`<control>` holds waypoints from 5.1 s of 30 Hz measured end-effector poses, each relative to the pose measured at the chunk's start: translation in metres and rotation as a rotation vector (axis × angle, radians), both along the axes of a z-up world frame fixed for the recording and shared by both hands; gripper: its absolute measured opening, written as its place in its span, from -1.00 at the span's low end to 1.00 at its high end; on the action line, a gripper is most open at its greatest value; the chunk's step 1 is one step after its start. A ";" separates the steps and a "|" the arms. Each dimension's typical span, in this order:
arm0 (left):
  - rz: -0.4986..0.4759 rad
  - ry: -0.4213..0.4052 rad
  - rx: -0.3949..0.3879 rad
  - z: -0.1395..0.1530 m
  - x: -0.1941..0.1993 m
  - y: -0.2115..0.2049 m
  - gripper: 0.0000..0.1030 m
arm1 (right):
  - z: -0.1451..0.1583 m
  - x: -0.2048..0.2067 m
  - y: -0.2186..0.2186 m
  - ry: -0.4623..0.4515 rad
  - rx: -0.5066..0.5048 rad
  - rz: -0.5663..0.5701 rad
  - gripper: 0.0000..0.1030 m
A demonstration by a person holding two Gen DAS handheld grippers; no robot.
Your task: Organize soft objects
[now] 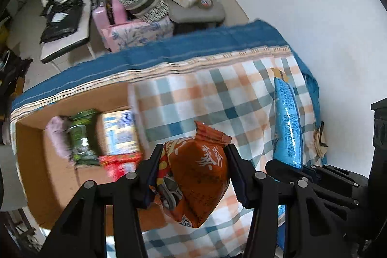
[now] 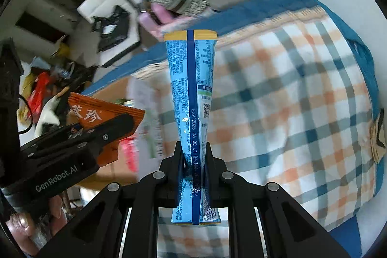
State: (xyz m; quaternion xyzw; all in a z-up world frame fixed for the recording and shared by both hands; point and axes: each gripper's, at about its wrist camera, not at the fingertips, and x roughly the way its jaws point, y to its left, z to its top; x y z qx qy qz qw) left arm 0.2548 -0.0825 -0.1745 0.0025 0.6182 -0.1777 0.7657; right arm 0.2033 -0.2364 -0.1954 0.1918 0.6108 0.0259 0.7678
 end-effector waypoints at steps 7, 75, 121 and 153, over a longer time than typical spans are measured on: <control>0.128 -0.029 0.014 0.020 -0.008 0.099 -0.07 | 0.030 0.004 0.098 -0.048 0.033 0.146 -0.71; 0.370 0.115 0.162 -0.078 -0.041 0.286 0.85 | -0.086 0.024 0.264 0.116 -0.218 0.339 1.00; 0.380 -0.294 0.162 0.152 -0.195 0.234 0.85 | 0.174 -0.139 0.201 -0.285 -0.277 0.164 1.00; 0.368 -0.315 0.196 0.168 -0.210 0.227 0.85 | 0.204 -0.153 0.188 -0.313 -0.305 0.134 1.00</control>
